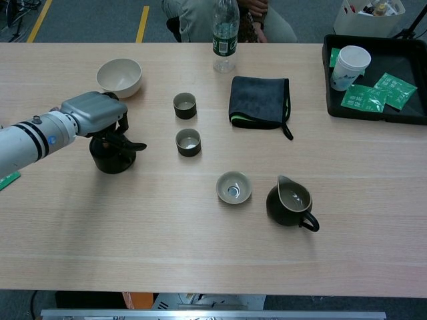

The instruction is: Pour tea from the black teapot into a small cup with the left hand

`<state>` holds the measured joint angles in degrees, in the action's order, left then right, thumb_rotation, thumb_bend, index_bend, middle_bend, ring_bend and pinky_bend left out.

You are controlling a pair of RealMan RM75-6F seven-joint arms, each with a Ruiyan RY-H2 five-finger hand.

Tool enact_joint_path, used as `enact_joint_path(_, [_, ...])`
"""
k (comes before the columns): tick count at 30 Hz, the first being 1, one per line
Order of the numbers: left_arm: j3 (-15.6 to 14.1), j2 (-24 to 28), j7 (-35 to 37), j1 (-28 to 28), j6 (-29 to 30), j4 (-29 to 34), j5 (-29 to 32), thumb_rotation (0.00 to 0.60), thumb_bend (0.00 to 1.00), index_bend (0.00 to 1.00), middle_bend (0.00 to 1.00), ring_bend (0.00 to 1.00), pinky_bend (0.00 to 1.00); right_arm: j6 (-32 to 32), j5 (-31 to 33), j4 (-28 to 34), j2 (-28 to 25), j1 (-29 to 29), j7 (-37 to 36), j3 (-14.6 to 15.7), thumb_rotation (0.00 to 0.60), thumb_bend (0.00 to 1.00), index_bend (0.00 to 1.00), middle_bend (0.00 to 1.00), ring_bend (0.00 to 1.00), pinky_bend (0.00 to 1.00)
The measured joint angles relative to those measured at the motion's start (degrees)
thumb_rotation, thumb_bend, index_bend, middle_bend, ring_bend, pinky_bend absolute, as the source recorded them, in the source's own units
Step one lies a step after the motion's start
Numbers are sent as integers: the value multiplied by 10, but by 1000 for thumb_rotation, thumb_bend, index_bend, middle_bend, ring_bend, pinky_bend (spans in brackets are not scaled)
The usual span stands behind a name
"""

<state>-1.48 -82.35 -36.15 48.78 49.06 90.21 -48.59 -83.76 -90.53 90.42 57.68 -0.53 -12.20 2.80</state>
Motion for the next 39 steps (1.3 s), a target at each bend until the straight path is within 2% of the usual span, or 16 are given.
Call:
enact_joint_path(19, [-12,26,-30,20,0,37,20,150,128,890,1000,818,96,-2,1,-5,3,2,-6,-3,600,0,170,158,38,29])
enact_joint_path(29, [-21,52,-72,32,24,65,49,91,128,896,1000,823,96,-4,-2,-7,6,1,-8,-4,600,0,170,158,38,29])
enact_joint_path(36, [-25,69,-89,41,33,85,65,110,128,876,1000,810,96,-4,-4,-8,7,1,-9,-4,600,0,170,158,37,29])
enact_joint_path(39, [-26,74,-93,44,35,93,74,125,164,867,1000,801,96,-5,-5,-9,7,1,-10,-4,600,0,171,158,37,29])
